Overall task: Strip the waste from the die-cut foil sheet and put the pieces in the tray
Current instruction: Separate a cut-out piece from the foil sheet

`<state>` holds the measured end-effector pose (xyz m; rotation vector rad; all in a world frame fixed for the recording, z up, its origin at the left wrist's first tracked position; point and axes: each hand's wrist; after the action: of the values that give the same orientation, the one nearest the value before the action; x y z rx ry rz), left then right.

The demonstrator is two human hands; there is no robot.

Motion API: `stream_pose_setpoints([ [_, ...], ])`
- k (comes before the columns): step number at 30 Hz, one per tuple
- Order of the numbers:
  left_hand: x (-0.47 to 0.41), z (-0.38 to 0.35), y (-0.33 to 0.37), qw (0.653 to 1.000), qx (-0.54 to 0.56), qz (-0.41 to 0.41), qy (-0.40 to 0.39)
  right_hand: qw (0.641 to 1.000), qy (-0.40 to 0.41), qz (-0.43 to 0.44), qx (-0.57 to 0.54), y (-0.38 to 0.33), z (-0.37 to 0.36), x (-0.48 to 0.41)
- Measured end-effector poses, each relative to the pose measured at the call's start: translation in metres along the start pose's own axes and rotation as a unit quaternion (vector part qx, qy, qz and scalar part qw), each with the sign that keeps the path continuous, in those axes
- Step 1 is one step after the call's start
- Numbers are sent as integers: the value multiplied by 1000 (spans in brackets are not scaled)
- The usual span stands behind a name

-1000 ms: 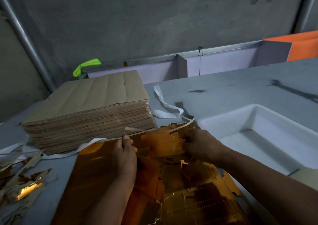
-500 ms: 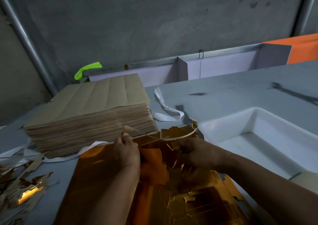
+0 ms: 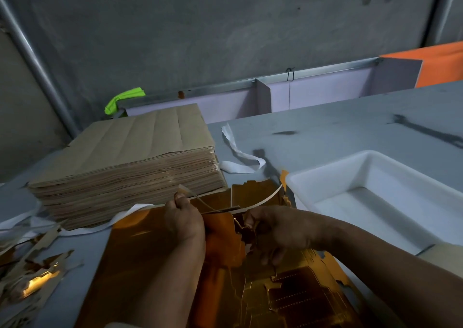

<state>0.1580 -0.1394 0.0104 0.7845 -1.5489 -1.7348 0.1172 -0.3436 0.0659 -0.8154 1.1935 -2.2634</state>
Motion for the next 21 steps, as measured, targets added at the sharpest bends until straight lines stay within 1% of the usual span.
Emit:
stream_pose_setpoints([
  [10, 2, 0, -2, 1000, -8, -8, -5, 998, -17, -4, -53, -4, -2, 2],
  [14, 4, 1, -4, 999, -14, -29, -16, 997, 6, 12, -77, -7, -1, 5],
  [17, 7, 3, -7, 998, -30, -49, -24, 997, 23, 23, -72, -5, -1, 3],
  [21, 9, 3, -7, 997, -50, -49, -23, 994, 52, 43, -84, -3, 0, 2],
])
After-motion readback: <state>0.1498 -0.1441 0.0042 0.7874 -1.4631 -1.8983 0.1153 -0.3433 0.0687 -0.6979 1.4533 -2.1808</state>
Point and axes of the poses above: each hand's wrist, its own x-axis away from the middle knuckle, its own z-axis out of the back of the hand, y = z × x, and after that the axes turned 4 degrees about y, right-handed
